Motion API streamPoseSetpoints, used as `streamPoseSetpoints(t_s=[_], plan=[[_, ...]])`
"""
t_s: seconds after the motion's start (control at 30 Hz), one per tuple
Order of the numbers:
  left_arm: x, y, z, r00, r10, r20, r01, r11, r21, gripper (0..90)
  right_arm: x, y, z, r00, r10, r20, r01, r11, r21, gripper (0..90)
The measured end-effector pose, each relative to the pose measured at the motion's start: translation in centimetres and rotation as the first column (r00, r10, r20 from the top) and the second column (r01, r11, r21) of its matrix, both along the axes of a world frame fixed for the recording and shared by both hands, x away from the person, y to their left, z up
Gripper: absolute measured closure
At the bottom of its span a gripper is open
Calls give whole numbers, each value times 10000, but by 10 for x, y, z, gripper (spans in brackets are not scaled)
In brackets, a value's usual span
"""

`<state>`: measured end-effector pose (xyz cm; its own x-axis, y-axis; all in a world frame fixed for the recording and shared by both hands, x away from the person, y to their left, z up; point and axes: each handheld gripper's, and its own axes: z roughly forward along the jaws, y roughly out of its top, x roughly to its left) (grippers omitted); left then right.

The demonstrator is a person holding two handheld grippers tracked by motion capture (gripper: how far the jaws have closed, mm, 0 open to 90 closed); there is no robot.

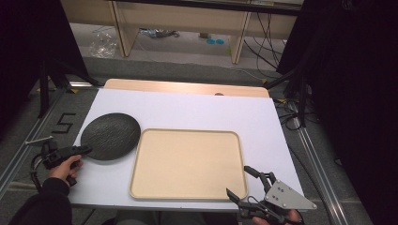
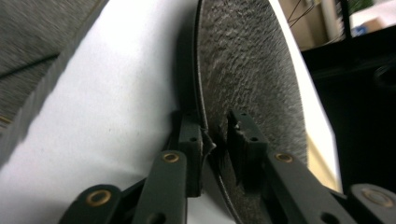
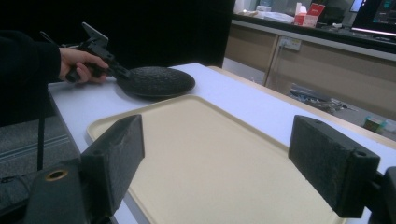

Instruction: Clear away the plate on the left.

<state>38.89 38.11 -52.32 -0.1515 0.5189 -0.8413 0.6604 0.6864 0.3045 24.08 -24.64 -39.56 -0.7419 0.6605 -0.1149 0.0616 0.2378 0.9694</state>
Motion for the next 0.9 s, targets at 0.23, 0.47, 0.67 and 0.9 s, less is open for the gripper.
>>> streamPoseSetpoints(t_s=[0.23, 0.47, 0.67, 0.9], plan=[[-3, 1, 3, 9983, 418, 415, -381, 9956, -862, 836, 1, 1, 0, 9999, 82, 82, -82, 9999, 108, 196], [-7, 3, 9, 9937, 818, 765, -746, 9929, -922, 866, 0, 0, 0, 10000, 22, 62, -22, 10000, 36, 196], [-10, 6, 19, 9846, 1450, 981, -1411, 9889, -464, 861, 0, -1, 1, 10000, -40, 86, 40, 10000, 38, 195], [-12, 8, 20, 9824, 1607, 956, -1528, 9846, -851, 852, 0, -1, 0, 10000, -46, -1, 46, 10000, 42, 194]])
